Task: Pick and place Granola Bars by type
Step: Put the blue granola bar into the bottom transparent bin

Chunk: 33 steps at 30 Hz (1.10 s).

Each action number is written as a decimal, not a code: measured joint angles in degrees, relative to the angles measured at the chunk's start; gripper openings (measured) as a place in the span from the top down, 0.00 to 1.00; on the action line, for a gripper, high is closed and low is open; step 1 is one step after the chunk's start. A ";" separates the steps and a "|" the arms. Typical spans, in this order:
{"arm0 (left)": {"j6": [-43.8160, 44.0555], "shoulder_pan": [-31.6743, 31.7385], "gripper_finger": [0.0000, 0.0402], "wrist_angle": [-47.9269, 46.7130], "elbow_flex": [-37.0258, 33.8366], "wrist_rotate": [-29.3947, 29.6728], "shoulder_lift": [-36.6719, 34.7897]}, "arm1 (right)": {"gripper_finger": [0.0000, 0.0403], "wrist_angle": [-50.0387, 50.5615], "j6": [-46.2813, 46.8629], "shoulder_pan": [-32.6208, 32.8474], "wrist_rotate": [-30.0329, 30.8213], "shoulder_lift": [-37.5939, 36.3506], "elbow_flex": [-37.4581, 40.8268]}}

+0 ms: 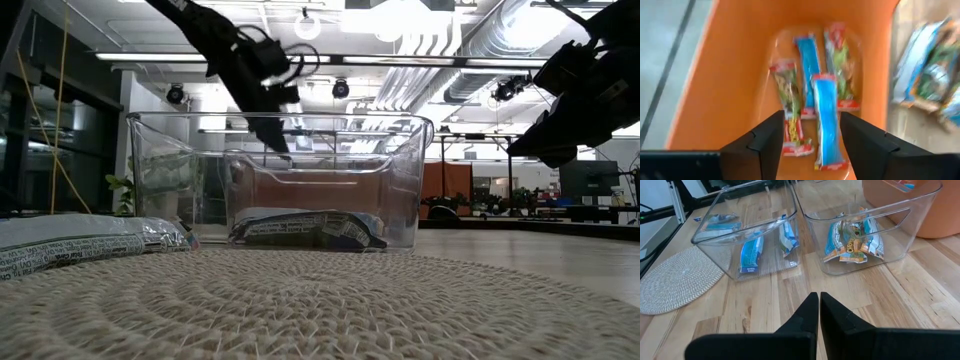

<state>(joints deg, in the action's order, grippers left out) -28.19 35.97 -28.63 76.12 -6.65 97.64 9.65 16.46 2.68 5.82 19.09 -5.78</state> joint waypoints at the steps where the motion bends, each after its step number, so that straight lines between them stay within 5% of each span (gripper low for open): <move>1: -0.04 0.00 0.53 0.23 0.00 -0.61 -1.05 | 1.00 0.00 -0.02 -0.01 0.01 0.02 0.00; 11: 13.32 0.00 0.54 3.14 0.00 -3.45 -17.37 | 1.00 0.04 -0.02 0.00 -0.01 0.01 0.00; 25: 52.03 0.00 0.54 -12.18 0.00 -4.98 -43.26 | 1.00 0.02 -0.02 0.00 0.00 0.02 0.00; 33: 64.04 0.00 0.54 -24.58 0.00 -6.51 -53.23 | 1.00 0.02 -0.02 0.00 0.00 0.00 0.00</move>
<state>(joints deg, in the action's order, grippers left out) 35.86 35.97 -53.21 76.12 -13.17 44.41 9.67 16.45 2.68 5.82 19.09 -5.78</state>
